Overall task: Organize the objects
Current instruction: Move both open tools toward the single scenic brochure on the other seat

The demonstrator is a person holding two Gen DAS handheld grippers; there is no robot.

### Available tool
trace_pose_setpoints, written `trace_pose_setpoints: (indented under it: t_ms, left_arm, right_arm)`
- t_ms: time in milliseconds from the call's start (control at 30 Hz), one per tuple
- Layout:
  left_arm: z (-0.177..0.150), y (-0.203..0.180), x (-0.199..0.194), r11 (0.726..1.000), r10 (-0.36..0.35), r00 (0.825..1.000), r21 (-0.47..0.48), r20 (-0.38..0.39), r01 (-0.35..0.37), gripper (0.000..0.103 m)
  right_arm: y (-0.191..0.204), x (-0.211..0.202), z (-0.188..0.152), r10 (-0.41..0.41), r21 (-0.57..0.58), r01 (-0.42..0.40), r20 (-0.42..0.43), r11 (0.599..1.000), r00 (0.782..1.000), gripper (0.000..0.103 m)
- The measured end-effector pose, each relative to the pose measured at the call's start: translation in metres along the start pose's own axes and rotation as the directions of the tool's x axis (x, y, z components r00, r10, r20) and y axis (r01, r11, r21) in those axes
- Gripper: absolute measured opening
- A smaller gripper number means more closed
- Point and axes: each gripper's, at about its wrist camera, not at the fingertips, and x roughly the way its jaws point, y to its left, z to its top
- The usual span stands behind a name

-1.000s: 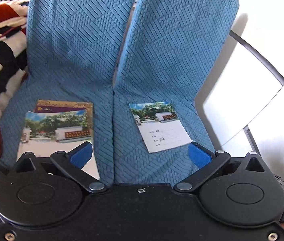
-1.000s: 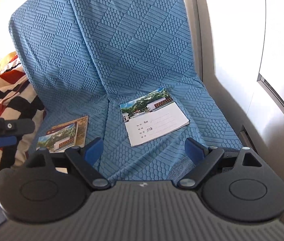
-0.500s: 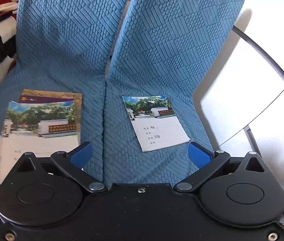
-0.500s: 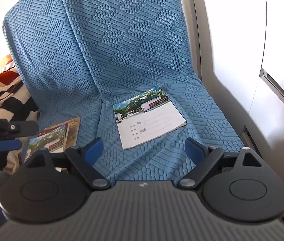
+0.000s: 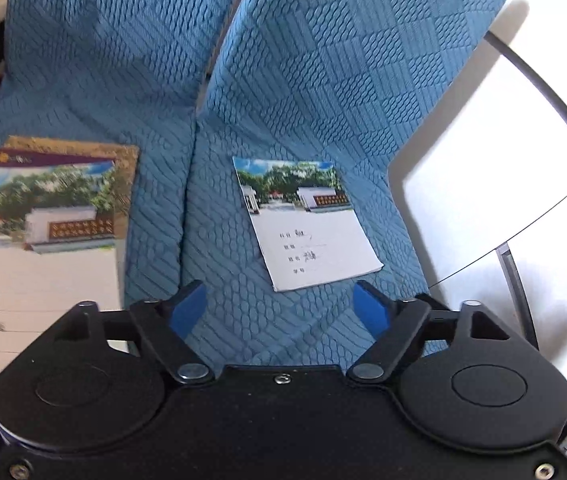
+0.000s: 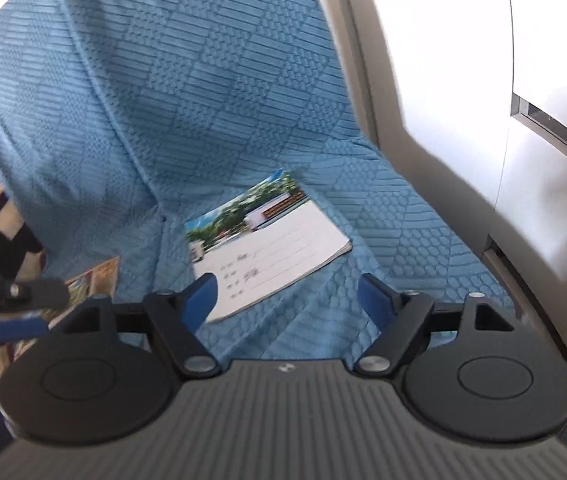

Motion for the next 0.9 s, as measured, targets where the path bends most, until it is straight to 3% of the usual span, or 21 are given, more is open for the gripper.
trace_pose_setpoints:
  t_ms: [267, 533, 900]
  left_arm:
    - [0.009, 0.008, 0.043, 0.998, 0.006, 0.999, -0.063, -0.051, -0.009, 0.049]
    - [0.010, 0.011, 0.090, 0.994, -0.018, 0.995, -0.113, -0.100, 0.007, 0.028]
    - [0.012, 0.011, 0.134, 0.990, -0.018, 0.986, -0.144, -0.165, -0.006, 0.028]
  right_arm:
    - [-0.019, 0.044, 0.007, -0.004, 0.068, 0.005, -0.011, 0.998, 1.000, 0.045]
    - [-0.016, 0.090, 0.008, 0.023, 0.010, -0.023, 0.004, 1.000, 1.000, 0.030]
    - [-0.027, 0.125, 0.012, 0.050, 0.017, -0.050, -0.011, 0.999, 0.999, 0.021]
